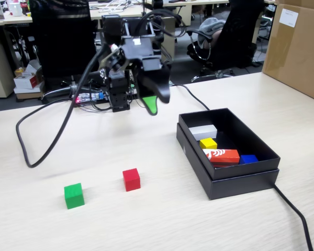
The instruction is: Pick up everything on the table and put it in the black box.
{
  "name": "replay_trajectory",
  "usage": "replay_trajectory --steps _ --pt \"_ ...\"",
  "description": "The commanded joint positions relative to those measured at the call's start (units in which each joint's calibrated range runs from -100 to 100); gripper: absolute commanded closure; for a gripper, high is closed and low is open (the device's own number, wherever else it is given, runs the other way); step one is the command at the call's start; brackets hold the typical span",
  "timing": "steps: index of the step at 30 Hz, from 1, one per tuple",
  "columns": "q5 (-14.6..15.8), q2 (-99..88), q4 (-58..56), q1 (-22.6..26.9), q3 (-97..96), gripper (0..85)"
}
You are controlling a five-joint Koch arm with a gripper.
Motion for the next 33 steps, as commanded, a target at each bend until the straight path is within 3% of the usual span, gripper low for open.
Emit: replay_trajectory --steps 1,17,33 --pt "-0.93 1.97 4.67 -1.47 -0.46 40.0" --pt "1.07 26.29 10.11 -4.3 2.89 39.9" --pt "1.07 32.95 13.65 -4.2 3.98 40.0"
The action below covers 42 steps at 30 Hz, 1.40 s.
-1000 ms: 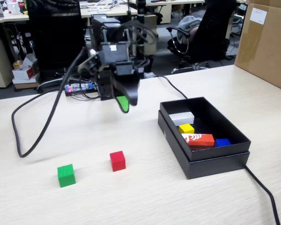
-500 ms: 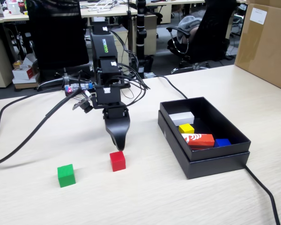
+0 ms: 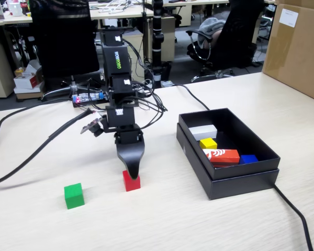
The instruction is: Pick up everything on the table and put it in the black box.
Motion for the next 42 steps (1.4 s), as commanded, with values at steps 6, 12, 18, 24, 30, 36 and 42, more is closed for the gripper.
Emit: replay_trajectory --steps 6,12,18,24,30,36,42 --pt "0.0 2.63 2.43 -0.29 6.25 40.0" --pt "-0.34 3.67 2.43 -0.49 6.52 40.2" --pt "-0.59 3.78 2.43 -0.34 5.89 40.8" --pt "-0.59 3.78 2.43 -0.24 5.35 53.9" --pt "-0.59 3.44 2.43 -0.2 4.62 71.0" --pt "-0.29 0.91 2.43 -0.24 4.08 84.6" --pt "-0.34 -9.64 1.22 0.15 2.17 84.6"
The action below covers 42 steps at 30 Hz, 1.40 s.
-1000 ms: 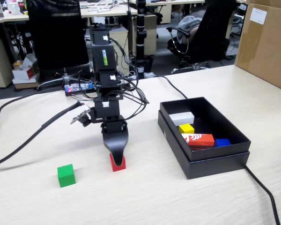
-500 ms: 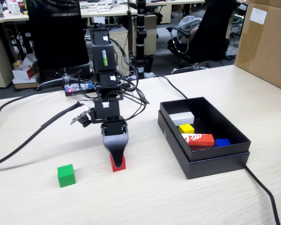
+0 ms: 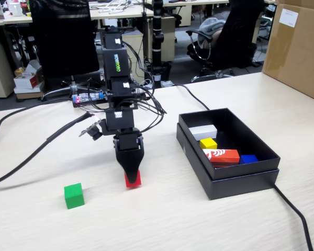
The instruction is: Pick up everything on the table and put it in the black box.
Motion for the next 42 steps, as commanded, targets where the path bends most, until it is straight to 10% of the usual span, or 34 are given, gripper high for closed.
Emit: replay_trajectory --steps 1,17,28,32,42 --pt "-0.1 -11.16 -1.38 0.24 1.63 84.6" --pt "7.91 -42.71 -11.15 20.27 1.0 84.6" --pt "9.04 -19.65 -0.26 19.83 -5.53 84.5" --pt "8.21 -19.53 -0.26 20.12 -6.26 57.6" --pt "7.37 -32.16 -0.87 19.54 -6.53 44.2"
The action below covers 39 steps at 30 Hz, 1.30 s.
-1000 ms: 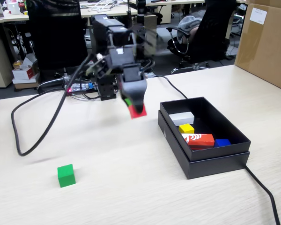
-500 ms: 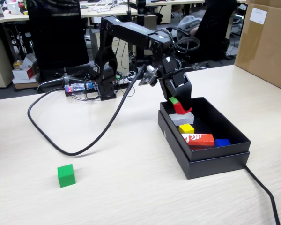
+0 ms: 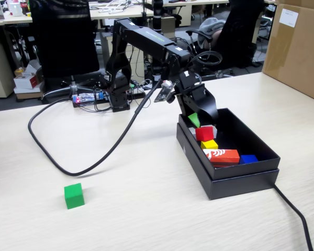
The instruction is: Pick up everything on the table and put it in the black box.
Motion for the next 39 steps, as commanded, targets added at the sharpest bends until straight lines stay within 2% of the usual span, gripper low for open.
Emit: replay_trajectory --steps 1,3,6,11,15,17,25,34,39 --pt "-1.17 -12.06 2.08 -1.03 1.23 44.2" --pt "-1.95 -16.19 2.08 -2.54 1.32 44.2" --pt "-4.74 -20.43 2.08 -5.67 1.96 44.2" --pt "-9.82 -21.12 2.68 -12.36 4.49 44.2" --pt "-12.55 -20.09 2.77 -17.24 5.58 43.4" --pt "-12.89 -18.71 2.77 -19.29 5.04 39.1" --pt "-14.02 -5.86 9.85 -25.3 -1.67 39.2" --pt "-14.31 16.74 9.77 -29.06 14.38 39.6" --pt "-15.29 20.19 9.77 -30.62 16.37 39.6"
